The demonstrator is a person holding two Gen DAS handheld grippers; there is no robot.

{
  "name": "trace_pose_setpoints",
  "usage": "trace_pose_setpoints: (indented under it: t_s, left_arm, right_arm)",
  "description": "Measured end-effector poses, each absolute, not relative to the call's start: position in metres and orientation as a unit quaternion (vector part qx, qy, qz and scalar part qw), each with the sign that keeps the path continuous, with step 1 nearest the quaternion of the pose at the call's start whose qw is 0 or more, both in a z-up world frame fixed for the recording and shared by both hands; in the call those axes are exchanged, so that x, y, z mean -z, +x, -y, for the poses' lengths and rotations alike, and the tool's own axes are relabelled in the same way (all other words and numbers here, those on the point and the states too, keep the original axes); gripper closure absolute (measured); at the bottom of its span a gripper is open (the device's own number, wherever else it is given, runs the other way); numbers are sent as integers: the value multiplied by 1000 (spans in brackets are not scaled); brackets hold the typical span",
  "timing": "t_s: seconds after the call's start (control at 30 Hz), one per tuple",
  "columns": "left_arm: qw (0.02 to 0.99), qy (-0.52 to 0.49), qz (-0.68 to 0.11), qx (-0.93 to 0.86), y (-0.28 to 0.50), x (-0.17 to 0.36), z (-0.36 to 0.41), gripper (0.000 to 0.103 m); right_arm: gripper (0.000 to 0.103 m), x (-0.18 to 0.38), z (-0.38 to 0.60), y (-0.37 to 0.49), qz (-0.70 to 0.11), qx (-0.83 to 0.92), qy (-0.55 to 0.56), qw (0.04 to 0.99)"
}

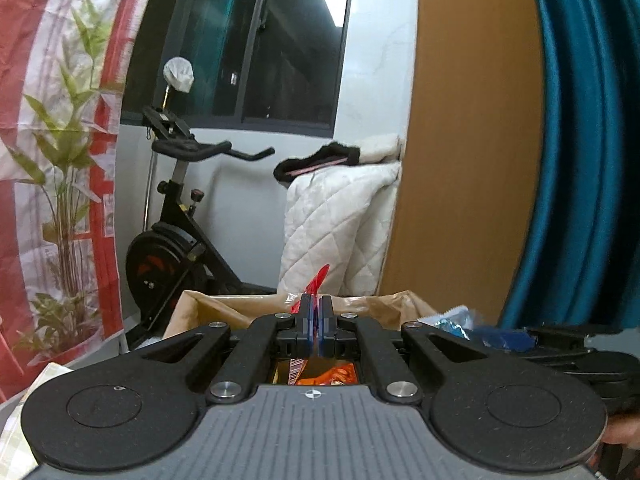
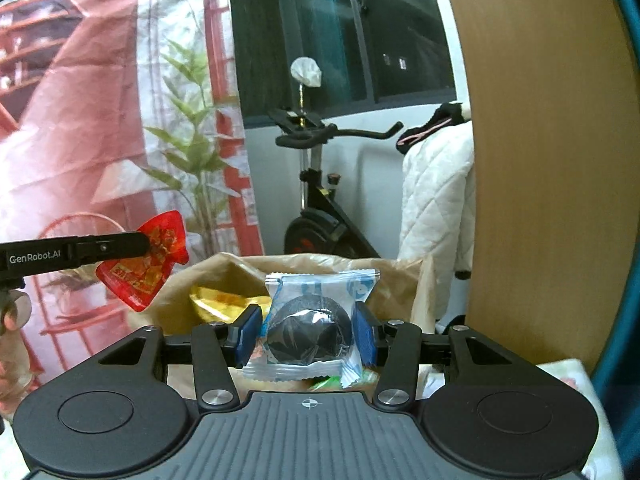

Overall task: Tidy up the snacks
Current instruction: 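Open both grippers to drop the packets into the box, then move both open grippers back down to the snack pile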

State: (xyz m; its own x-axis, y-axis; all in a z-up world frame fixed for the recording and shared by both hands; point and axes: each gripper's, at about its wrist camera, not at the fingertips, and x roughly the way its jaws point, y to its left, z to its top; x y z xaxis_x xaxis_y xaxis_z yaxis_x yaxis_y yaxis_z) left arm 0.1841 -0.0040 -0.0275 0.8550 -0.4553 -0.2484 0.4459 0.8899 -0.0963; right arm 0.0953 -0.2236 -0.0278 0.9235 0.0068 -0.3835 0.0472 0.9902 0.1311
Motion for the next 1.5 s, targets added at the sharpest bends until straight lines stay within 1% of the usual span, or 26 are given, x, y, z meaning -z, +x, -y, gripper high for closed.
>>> trace_pose_setpoints:
  t_s: [0.23,0.3,0.33,0.37,0.43,0.5,0.53,0.6,0.63,0.67,0.7,0.73,0.9,0.93,1.27,1.5]
  left_arm:
    - [959,12,-178,219,227,56,22,99]
    - [957,17,-187,220,230,62,18,95]
    - [957,14,-192,218,229,63,14,79]
    - [957,9,-194,216,228,64,9,53]
    - [959,-4,-187,212,222,64,0,33]
    - [960,-6,-190,208,216,61,-7,32]
    - [959,-5,-195,206,215,59,-9,28]
    - [960,-4,-198,199,206,55,-16,22]
    - [961,-4,-196,194,201,53,-22,17]
    - [963,-4,-194,189,197,50,-24,14]
    - [964,-4,-193,184,192,48,-29,14]
    - [964,-5,-193,180,188,46,-32,13]
    - [964,-13,-203,170,166,42,-51,11]
    - [964,-13,-204,170,162,43,-53,10]
    - [960,-9,-214,182,117,66,-64,10]
    - [955,-15,-235,178,105,88,-64,10]
  right_arm:
    - [57,46,227,139,-227,26,49,972]
    - [56,53,225,141,-234,29,49,971]
    - [53,55,224,141,-235,30,46,970]
    - [43,57,223,140,-237,31,44,970]
    - [36,56,221,133,-231,29,45,971]
    - [31,54,218,127,-227,29,46,972]
    - [29,52,217,124,-226,30,47,972]
    - [21,50,214,115,-226,29,52,972]
    - [16,48,213,110,-226,28,55,972]
    - [13,47,211,106,-225,27,57,972]
    - [12,45,209,103,-225,26,59,972]
    - [8,45,208,98,-226,23,61,972]
    - [4,44,197,79,-238,16,72,968]
    - [1,45,195,75,-240,14,74,968]
    - [1,57,183,35,-242,15,70,968]
    - [1,83,191,16,-256,31,97,961]
